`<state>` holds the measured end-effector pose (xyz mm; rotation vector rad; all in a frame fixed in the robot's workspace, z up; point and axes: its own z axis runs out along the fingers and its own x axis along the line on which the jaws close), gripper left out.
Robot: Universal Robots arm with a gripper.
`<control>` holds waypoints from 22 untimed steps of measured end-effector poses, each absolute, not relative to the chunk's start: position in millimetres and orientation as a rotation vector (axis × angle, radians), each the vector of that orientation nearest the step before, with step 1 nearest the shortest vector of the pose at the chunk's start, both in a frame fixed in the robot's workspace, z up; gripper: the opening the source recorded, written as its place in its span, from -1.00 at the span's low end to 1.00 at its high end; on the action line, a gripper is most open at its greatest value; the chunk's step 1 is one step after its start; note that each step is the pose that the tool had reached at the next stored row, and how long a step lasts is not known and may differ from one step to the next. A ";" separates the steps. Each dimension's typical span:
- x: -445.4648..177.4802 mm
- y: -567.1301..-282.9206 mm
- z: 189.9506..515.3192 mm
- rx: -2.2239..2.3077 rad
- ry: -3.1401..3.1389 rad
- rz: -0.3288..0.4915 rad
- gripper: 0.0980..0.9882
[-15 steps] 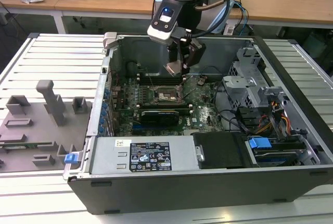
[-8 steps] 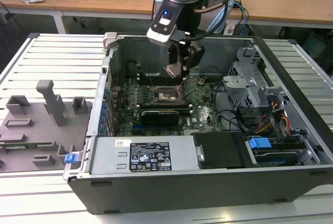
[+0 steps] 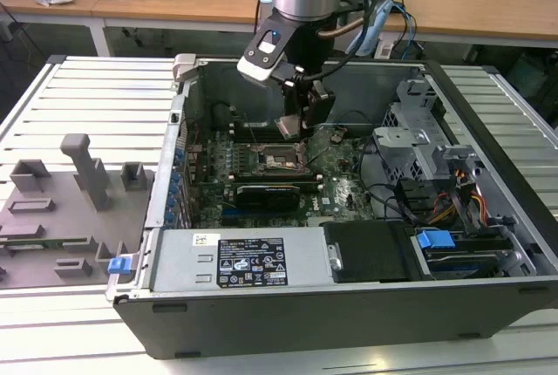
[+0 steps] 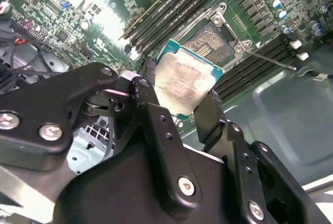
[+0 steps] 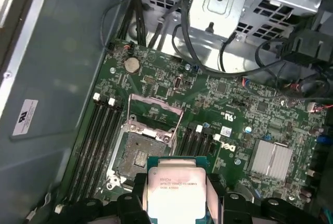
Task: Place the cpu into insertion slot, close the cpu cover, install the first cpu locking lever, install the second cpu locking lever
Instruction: 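Place the cpu into insertion slot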
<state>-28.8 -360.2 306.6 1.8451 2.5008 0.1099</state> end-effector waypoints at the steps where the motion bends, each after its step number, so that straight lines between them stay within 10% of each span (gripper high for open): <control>1: -29.0 -360.2 305.7 1.846 2.500 0.109 -0.01; 22: -29.2 -360.2 281.4 1.965 2.414 0.099 -0.01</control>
